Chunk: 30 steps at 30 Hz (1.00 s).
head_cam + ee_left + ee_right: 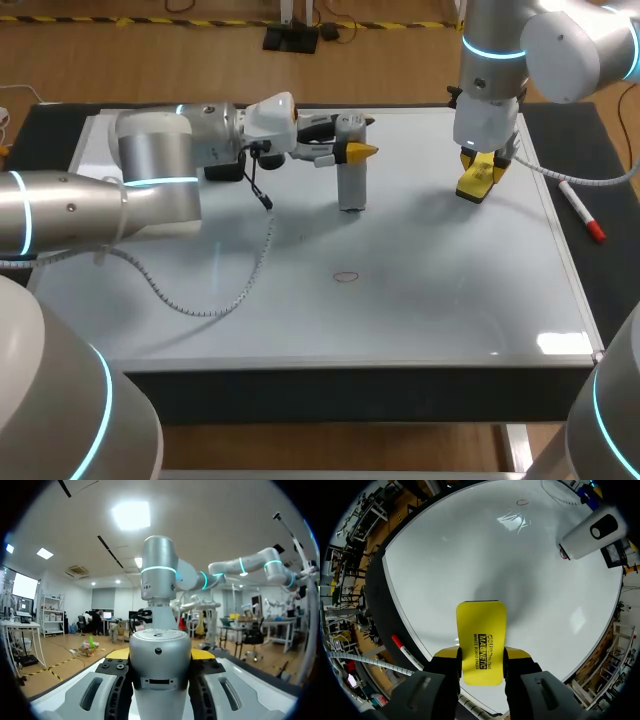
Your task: Pick up the inspection probe, press it on each red-marked spot on the whiteboard one by one, put down the probe, pick up the eraser, and wipe off all the red marks.
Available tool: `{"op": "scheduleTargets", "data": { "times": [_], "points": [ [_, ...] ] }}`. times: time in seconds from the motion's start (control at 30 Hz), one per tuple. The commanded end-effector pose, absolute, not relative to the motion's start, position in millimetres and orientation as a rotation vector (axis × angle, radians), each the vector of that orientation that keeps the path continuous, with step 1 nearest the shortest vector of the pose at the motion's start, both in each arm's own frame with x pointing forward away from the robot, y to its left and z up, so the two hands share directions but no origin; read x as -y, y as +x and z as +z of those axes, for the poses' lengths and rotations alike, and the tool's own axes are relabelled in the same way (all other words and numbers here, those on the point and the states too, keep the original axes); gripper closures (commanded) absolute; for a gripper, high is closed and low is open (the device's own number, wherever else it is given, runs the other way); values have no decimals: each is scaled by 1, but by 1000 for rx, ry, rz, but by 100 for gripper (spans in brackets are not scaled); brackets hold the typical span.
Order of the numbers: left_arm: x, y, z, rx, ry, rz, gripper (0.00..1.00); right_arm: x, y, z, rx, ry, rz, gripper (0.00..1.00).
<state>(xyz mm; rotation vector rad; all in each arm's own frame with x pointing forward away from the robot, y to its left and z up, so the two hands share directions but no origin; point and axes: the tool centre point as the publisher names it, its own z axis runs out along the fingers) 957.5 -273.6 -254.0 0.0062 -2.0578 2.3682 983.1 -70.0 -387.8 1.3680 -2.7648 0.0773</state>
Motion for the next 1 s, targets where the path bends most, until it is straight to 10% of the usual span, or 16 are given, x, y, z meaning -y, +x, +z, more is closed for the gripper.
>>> {"op": "scheduleTargets", "data": {
  "times": [0.03, 1.0],
  "points": [
    [276, 958, -255, 2070, 10, 2362, 100, 70, 984, -387, 2762, 1368, 81, 100],
    [276, 955, -265, 2077, 11, 2341, 100, 70, 984, -387, 2762, 1368, 81, 100]
  ]
}}
